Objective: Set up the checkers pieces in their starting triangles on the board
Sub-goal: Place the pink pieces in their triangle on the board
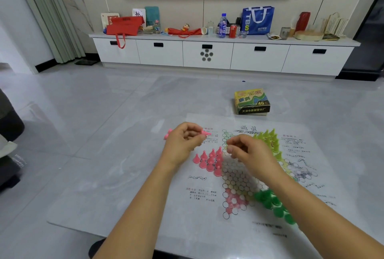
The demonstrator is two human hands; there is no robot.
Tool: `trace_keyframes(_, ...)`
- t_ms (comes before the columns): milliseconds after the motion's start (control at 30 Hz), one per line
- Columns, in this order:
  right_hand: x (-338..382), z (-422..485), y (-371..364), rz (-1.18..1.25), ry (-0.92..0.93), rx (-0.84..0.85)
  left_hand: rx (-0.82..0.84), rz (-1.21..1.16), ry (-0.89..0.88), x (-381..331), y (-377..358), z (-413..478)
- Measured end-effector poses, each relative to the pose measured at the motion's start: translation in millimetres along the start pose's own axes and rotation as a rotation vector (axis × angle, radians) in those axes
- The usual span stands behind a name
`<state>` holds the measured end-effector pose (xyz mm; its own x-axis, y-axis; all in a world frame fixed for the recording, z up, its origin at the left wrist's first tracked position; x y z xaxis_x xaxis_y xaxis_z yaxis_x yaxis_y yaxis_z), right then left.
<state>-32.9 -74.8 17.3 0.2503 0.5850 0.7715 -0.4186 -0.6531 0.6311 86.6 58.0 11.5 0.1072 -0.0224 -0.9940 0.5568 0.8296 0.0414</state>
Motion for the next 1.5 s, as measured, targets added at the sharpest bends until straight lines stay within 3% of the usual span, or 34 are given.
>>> trace_keyframes(67,2.4,2.0,-1.3,0.180,-0.064,0.018,0.093,-0.059,-0.009,-5.6,-9.2,-7.3)
trace_keyframes(200,7.7,2.3,-4.4,0.393,-0.087,0.029,0.156,0.058,-0.072,-3.9,-14.8,-9.8)
trace_keyframes(400,5.7,5.5,-1.6,0.437,-0.069,-0.026,0.175,0.094,-0.106,-2.2,-19.5,-9.2)
trace_keyframes(533,-5.4,16.0,8.4,0.219,-0.073,-0.078,0.002,0.167,-0.059,4.4,-3.9,0.1)
trace_keyframes(633,-16.5,24.3,6.1,-0.066,-0.059,-0.051,-0.193,0.319,0.007,18.2,20.7,10.9)
trace_keyframes(733,-19.1,29.6,-2.3,-0.322,0.022,-0.033,-0.283,0.507,0.042,29.2,40.5,19.2)
trace_keyframes(833,-18.4,34.3,-7.5,-0.460,0.076,-0.042,-0.273,0.735,0.067,32.2,46.3,20.4)
trace_keyframes(1000,-20.0,38.3,-13.8,-0.540,0.098,-0.018,-0.207,0.847,0.088,29.1,41.6,16.3)
trace_keyframes(1500,-16.7,42.6,-16.7,-0.588,0.080,0.066,-0.182,0.865,0.100,32.5,40.7,17.8)
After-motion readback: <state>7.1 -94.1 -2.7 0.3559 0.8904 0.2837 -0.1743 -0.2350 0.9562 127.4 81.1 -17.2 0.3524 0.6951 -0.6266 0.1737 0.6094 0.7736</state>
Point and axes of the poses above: each hand's wrist, its own z-axis towards the middle knuckle, its own y-axis out of the back of the hand, x = y × z, the point moved 3 cm from there along z, towards the middle knuckle, and after that the axes turned 3 degrees about -z, right-handed, at the moved point
